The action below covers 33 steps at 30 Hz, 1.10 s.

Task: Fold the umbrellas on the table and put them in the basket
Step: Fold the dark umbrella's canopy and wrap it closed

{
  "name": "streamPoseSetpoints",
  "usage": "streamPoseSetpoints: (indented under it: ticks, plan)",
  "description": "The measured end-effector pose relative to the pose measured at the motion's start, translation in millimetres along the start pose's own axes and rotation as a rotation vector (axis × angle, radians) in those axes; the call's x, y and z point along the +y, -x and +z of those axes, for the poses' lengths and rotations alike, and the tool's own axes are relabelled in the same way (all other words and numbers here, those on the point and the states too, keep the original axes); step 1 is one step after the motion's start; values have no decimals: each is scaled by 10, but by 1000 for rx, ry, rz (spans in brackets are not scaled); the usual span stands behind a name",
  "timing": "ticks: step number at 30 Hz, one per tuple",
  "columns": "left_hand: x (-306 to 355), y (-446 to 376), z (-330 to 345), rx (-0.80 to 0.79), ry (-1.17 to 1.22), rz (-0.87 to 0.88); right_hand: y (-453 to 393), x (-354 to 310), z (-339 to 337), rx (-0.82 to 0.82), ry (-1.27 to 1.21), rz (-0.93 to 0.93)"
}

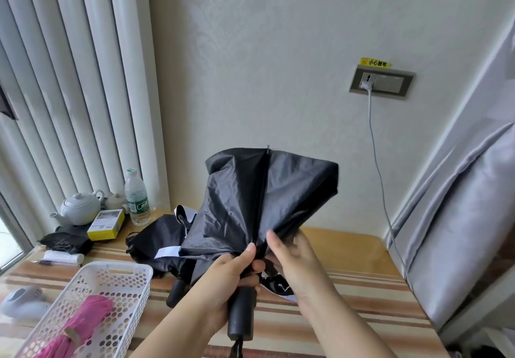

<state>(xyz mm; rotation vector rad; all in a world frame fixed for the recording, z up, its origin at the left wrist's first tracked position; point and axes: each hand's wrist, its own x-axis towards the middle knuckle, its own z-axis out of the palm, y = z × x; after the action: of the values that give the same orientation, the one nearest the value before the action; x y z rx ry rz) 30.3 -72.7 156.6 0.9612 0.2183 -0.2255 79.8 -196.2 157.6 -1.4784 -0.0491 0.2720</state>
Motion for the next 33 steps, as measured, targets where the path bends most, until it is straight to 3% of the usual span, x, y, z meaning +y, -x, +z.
streamPoseSetpoints:
  ticks: [2,4,6,8,10,12,14,19,23,26,28,31,33]
  plan:
    - [30,14,-18,21,-4,3,42,-98,-87,250,115,-123]
    - [59,37,-70,25,-12,24,62,-277,-225,466,216,-358]
    - [87,70,-160,25,-69,53,3,-520,-413,508,379,-551]
    - [124,113,-234,36,-169,53,-139,-793,-607,365,580,-509]
    - [149,147,-273,46,-206,59,-235,-1015,-700,67,721,-325]
    - [175,179,-268,34,-218,68,-276,-1070,-710,-210,710,-225]
    - [199,209,-229,31,-275,80,-258,-1046,-665,-338,611,-227]
    - [229,254,-200,106,-275,84,-220,-1061,-591,-336,487,-295]
    - [240,246,-223,115,-321,64,-245,-1098,-585,-414,403,-174]
    - [231,222,-243,143,-383,58,-198,-1125,-605,-592,686,-64]
    - [225,208,-256,161,-423,55,-177,-1091,-595,-575,832,-73]
    - [226,184,-297,199,-482,45,-146,-1047,-571,-505,667,-157]
    - [223,167,-328,222,-509,50,-141,-1059,-591,-543,550,-137]
